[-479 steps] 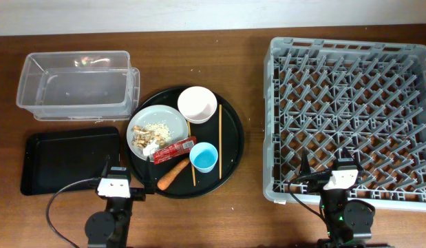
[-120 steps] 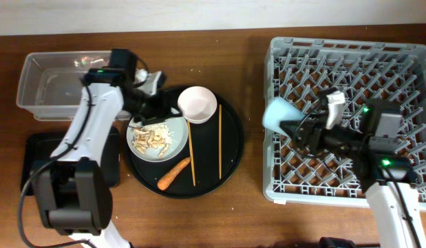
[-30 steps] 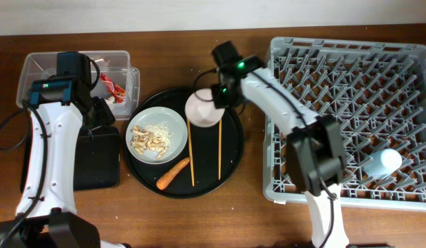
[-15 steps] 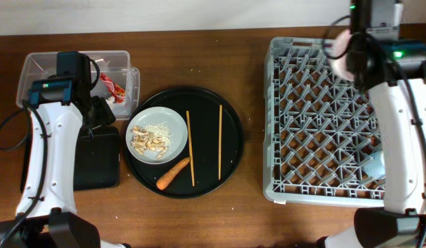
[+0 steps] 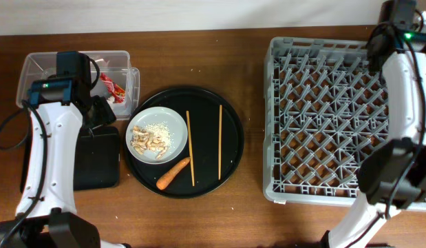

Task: Sort waste into correct bins and load items into the dishwasher rack
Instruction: 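Place the pink bowl upright in the rack's far corner with the right gripper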

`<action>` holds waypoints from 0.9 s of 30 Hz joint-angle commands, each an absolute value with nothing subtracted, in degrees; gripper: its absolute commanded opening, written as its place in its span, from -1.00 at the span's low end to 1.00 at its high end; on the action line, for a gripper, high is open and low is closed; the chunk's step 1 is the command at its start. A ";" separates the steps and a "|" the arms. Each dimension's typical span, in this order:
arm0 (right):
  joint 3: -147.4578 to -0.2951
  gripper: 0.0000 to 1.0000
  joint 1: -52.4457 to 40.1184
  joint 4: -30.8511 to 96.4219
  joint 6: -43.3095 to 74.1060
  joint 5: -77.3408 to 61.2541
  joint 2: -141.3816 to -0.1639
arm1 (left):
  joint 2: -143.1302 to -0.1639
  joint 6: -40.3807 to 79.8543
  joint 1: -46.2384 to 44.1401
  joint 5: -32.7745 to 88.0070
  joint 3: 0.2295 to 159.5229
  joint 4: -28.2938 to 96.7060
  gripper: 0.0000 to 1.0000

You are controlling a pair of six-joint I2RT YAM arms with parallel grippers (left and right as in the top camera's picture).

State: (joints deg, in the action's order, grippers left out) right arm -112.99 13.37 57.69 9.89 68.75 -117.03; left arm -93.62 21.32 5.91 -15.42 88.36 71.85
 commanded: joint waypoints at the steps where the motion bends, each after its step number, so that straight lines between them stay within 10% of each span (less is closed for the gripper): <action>1: -113.03 -0.92 13.45 56.71 13.06 75.07 -121.64 | -92.55 22.31 6.07 -15.25 88.60 71.83 0.70; 20: -105.78 -0.89 7.53 64.62 25.78 60.29 -127.00 | -92.55 22.31 6.07 -15.22 88.60 71.66 0.70; 22: -105.78 -0.79 7.90 66.70 26.28 56.29 -125.34 | -92.55 22.31 6.07 -15.20 88.60 71.64 0.70; 27: -105.78 0.18 7.88 67.57 25.30 45.21 -114.65 | -92.55 22.31 6.07 -15.22 88.60 71.66 0.85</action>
State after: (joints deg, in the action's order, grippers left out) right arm -105.78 8.10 67.31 24.62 53.04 -124.42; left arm -93.62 21.54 5.91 -15.42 88.36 71.59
